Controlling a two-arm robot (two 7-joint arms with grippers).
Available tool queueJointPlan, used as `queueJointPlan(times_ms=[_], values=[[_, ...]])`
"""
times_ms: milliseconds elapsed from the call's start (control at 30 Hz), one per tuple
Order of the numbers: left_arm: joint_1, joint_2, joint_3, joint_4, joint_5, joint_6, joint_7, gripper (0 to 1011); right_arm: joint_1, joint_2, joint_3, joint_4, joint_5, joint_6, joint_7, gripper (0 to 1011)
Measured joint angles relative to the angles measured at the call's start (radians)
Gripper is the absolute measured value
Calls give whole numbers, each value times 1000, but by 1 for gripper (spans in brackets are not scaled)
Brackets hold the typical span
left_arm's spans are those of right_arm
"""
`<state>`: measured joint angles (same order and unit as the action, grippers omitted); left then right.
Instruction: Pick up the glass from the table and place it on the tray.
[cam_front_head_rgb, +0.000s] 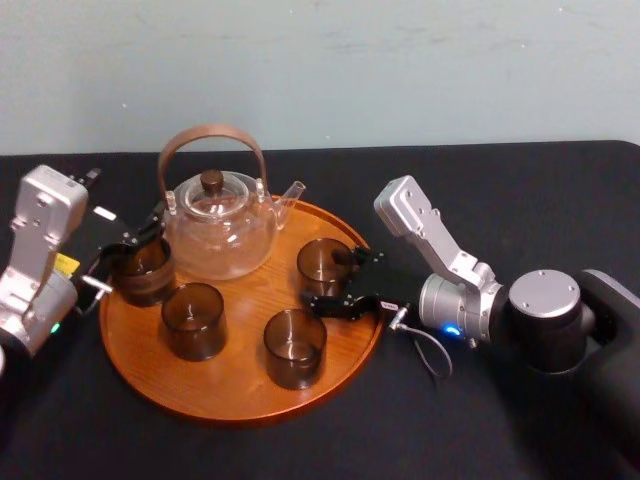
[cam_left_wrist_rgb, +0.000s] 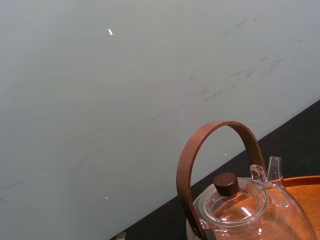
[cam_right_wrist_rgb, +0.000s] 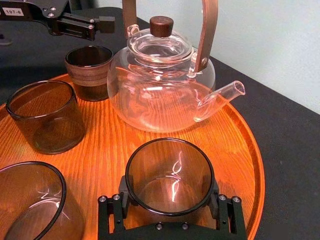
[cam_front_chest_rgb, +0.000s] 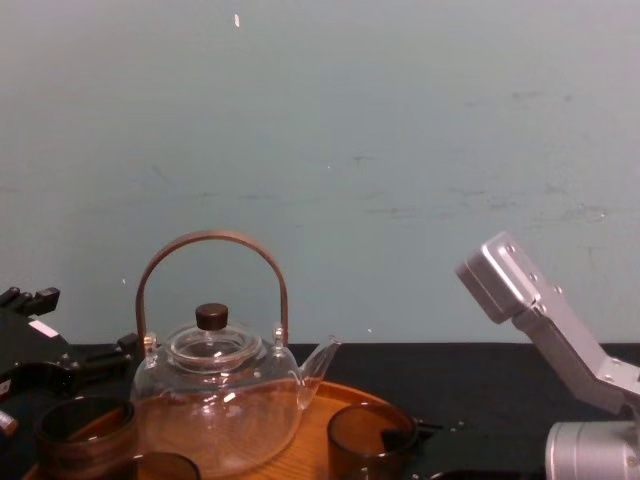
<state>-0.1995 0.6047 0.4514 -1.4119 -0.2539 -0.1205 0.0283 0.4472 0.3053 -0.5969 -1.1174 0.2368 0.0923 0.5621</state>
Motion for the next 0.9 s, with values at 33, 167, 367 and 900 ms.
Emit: queueJointPlan(times_ms=[33,167,367,900], values=[[0,0,0,0,0,0,0,1001,0,0,0,0,0,0,0,904],[0,0,0,0,0,0,0,1001,0,1,0,0,0,1,0,952],[0,0,0,0,0,0,0,1001,-24,19,18,-50,8,-25,6,1002],[0,0,0,0,0,0,0,1001,-95,83,45,-211,26,-53,5,1002]])
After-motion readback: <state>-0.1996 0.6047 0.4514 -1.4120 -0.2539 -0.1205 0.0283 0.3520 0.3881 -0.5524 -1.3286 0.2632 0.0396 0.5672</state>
